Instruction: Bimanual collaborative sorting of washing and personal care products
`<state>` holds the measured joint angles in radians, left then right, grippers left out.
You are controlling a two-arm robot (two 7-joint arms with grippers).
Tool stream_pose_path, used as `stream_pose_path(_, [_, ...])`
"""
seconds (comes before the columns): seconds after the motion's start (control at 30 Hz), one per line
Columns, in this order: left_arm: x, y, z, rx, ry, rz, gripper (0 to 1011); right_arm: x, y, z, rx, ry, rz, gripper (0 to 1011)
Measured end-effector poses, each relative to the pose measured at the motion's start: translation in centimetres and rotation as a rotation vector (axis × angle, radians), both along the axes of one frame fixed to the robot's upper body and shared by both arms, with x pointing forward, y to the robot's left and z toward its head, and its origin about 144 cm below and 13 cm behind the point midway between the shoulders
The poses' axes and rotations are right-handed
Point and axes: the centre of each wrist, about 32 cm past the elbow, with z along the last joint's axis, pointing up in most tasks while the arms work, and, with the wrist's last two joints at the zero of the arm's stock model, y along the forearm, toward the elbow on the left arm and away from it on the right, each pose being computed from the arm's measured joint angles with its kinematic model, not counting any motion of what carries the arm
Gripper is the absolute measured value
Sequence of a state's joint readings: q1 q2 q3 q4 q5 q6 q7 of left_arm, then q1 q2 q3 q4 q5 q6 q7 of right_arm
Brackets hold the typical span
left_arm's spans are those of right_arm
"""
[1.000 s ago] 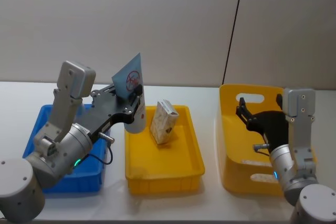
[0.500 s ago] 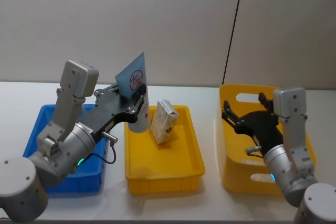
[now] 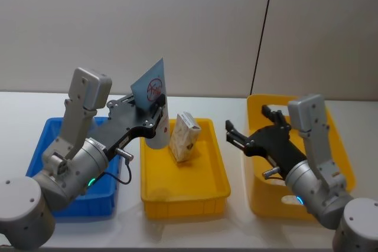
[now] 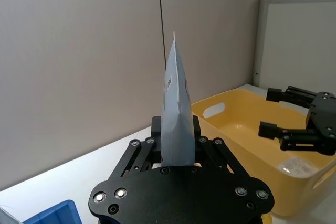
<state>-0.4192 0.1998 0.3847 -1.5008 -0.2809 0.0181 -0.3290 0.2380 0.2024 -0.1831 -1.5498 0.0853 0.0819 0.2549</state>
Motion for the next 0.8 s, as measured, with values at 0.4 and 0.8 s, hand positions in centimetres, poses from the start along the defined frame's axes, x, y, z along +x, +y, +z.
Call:
stream_pose_path(0.4, [0.0, -0.1, 0.0, -0.001, 0.0, -0.001, 252, 1.1, 0.3, 0.8, -0.051, 0.039, 0.182, 1004])
stream_pose_path(0.8, [0.0, -0.1, 0.0, -0.001, 0.0, -0.001, 252, 2.9, 1.4, 1.4, -0.085, 0.096, 0.351, 1004])
